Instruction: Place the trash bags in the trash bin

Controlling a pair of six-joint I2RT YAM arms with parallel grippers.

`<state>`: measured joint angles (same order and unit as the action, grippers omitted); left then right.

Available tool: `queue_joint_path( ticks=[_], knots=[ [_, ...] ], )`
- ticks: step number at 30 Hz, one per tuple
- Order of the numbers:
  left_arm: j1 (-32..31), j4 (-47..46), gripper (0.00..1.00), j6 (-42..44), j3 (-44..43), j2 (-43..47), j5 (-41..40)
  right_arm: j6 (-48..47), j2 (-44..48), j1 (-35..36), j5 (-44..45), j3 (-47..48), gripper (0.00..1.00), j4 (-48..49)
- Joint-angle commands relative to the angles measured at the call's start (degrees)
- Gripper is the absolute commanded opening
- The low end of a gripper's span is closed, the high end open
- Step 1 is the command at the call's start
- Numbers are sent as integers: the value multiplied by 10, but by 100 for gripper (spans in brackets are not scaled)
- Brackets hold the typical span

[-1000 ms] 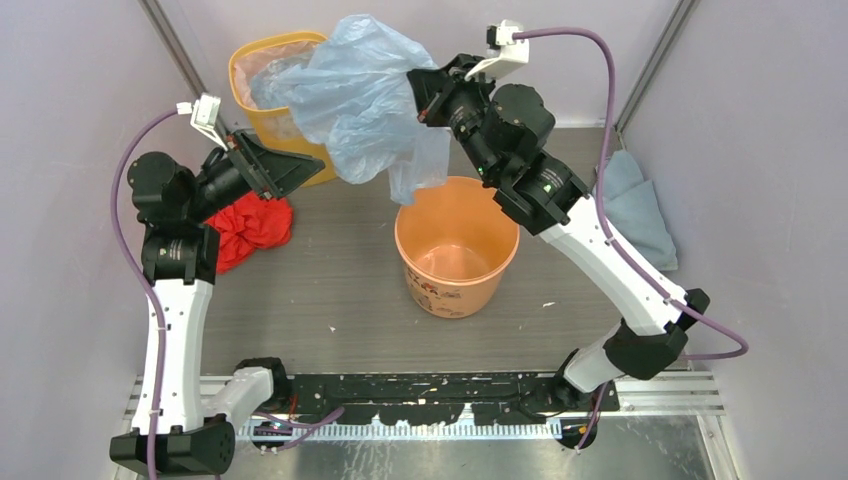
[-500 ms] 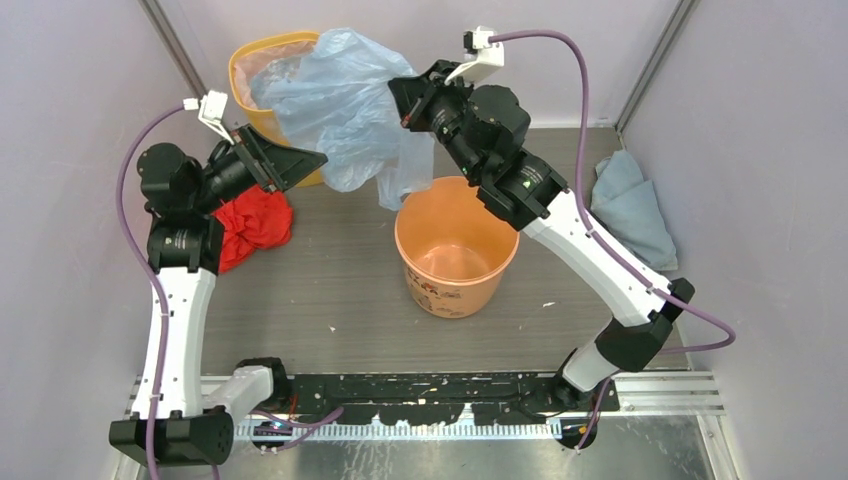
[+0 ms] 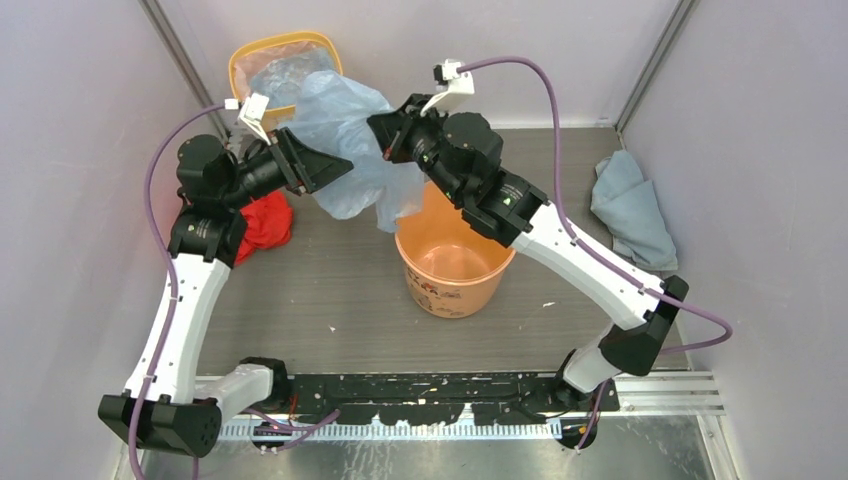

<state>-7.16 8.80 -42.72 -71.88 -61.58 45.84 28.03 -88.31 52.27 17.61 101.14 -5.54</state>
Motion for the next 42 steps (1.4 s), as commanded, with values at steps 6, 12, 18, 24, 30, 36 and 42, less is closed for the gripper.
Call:
queue_joint_path(
  ticks=[6,12,18,24,30,36,42],
  knots=[
    [-5,17,0,29,-21,14,-28,15,113,6,5,-49,1,31],
    [-5,66,0,63,-83,17,43,-6,147,6,-20,-11,21,-98],
    [-5,47,0,55,-130,49,176,-85,169,6,-22,119,22,-321],
    [-5,-274,0,-188,-90,61,279,-145,204,6,-1,158,33,-424],
    [-16,-388,0,-273,-63,58,329,-171,187,6,-45,201,33,-460],
    [-52,-480,0,-331,-44,53,330,-204,165,6,-197,201,34,-436],
    [-101,-568,0,-383,-35,54,350,-213,170,6,-323,165,58,-385]
  ],
)
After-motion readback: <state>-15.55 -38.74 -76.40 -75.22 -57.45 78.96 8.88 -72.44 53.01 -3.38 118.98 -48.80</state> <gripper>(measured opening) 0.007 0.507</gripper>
